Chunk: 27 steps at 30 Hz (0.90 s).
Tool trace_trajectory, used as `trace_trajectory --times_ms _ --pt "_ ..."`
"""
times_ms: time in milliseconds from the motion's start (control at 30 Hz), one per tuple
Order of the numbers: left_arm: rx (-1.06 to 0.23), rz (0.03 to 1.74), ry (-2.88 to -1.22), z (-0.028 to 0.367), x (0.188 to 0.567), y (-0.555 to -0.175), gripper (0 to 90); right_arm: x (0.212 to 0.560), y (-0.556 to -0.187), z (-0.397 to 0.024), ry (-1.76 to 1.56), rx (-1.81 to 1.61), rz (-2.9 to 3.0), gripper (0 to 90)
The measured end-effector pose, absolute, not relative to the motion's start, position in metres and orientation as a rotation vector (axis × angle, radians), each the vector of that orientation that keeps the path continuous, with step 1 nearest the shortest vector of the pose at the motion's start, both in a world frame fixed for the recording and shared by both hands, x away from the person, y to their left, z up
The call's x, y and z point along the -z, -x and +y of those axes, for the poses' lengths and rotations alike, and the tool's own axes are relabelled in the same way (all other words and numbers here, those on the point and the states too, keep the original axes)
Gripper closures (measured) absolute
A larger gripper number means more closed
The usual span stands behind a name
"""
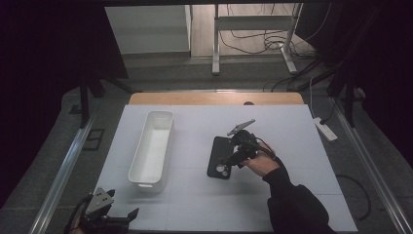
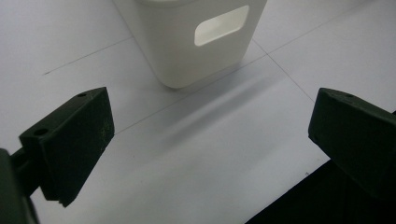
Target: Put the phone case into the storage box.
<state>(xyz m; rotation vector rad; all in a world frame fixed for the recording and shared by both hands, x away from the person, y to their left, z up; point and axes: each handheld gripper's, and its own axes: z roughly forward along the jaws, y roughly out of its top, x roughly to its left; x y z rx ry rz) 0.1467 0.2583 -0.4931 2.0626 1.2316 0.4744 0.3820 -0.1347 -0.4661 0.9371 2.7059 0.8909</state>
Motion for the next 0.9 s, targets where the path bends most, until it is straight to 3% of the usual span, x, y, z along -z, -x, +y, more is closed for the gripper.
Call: trace_trajectory --times_ms 633,700,733,900 --pt "-0.467 1.228 -2.059 0.259 0.493 -0.147 1.0 0.475 -0.403 -0.111 -0.907 -0.8 2.727 0.9" --pt "-0.466 1.228 -2.06 0.259 0.493 -0.147 0.9 0.474 -0.405 -0.108 -0.885 -0.788 2.717 13.4" --pt "-0.466 1.227 -2.061 0.259 0.493 -0.147 0.9 0.474 -0.405 -0.108 -0.885 -0.788 2.717 13.4" --pt "-0.465 1.226 -2.057 0.259 0.493 -0.147 1.0 0.474 -0.408 -0.106 -0.888 -0.781 2.742 46.2"
